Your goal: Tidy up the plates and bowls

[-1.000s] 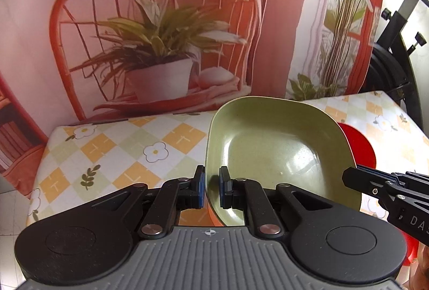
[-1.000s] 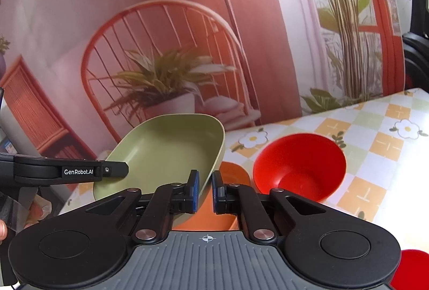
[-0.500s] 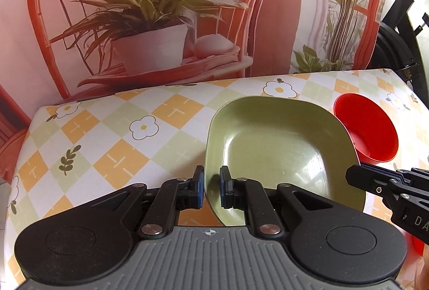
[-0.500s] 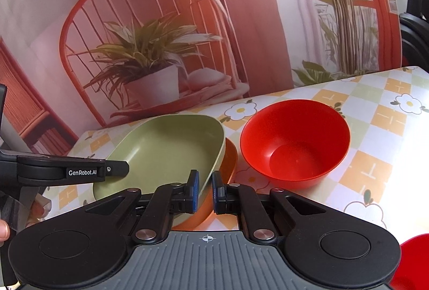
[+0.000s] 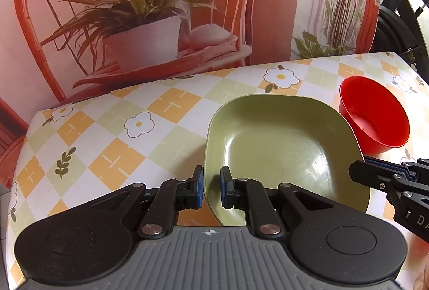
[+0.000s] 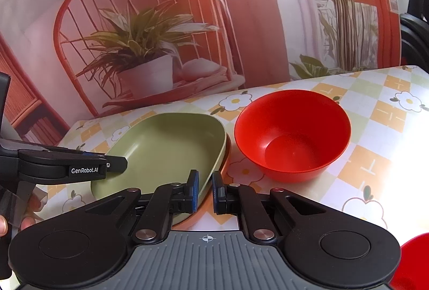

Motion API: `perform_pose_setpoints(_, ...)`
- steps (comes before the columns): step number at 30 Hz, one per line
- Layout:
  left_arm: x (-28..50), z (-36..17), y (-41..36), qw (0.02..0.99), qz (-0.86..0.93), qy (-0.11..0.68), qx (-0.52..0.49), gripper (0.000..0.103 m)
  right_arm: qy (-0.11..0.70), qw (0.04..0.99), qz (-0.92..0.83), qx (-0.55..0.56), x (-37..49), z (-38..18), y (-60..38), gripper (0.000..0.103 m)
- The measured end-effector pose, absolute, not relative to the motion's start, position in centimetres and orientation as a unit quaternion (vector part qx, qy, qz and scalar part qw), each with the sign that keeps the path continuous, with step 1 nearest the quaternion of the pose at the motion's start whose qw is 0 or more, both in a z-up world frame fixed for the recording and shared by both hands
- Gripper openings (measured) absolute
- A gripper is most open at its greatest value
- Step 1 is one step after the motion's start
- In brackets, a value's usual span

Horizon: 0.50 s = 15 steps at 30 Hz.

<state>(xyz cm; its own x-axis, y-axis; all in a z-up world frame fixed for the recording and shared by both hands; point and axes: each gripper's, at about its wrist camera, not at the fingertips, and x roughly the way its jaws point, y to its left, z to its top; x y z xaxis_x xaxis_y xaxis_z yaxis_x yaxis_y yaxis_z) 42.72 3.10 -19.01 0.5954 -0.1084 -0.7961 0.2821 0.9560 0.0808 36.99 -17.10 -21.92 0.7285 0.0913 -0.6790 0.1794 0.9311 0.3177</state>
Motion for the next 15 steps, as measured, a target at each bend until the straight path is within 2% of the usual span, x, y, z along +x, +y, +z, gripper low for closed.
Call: perform_pose_setpoints(15, 42.71, -19.51, 3.3, 0.886, -0.109, 0.436, 0.114, 0.015, 0.366, 0.916, -0.022, 0.161, 36.65, -21.97, -16.52, 0.012)
